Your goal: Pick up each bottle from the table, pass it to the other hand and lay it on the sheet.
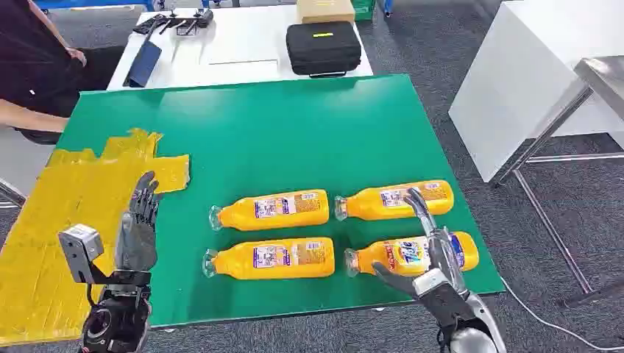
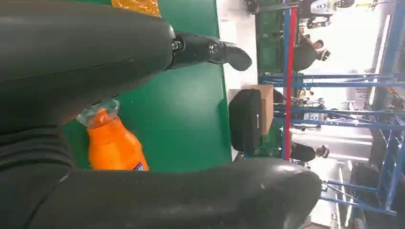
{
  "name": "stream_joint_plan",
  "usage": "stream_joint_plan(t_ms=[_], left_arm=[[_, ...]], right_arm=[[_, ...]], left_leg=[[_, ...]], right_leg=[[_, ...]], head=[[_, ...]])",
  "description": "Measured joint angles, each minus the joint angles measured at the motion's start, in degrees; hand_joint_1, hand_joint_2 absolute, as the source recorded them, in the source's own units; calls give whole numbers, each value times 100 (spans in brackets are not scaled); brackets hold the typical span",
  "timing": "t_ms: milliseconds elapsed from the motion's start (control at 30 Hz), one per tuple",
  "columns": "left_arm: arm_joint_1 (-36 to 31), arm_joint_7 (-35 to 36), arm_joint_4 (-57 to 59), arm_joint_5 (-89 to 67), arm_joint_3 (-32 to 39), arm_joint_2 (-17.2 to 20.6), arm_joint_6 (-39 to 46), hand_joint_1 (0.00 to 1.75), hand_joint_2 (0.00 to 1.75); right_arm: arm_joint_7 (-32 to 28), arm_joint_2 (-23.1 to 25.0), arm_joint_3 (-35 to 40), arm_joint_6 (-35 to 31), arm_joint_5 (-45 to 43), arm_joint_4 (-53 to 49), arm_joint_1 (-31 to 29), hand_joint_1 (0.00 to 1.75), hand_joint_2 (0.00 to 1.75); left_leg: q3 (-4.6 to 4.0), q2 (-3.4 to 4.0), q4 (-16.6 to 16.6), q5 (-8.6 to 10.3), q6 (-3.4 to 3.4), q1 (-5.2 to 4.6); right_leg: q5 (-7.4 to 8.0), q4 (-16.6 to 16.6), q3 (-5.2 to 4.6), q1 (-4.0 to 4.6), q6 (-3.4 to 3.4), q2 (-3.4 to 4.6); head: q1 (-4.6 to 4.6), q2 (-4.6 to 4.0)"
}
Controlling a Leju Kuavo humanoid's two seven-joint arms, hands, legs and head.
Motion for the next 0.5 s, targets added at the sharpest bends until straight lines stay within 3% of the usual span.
stream_joint_plan(t_ms=[500], left_arm=[[198,-107,37,33,175,42,-2,0,0]], right_arm=[[422,-546,-459,474,1145,-140,227,0,175]], left_leg=[[2,1,0,-3,5,-1]], right_leg=[[0,-2,3,0,0,0]], head=[[0,0]])
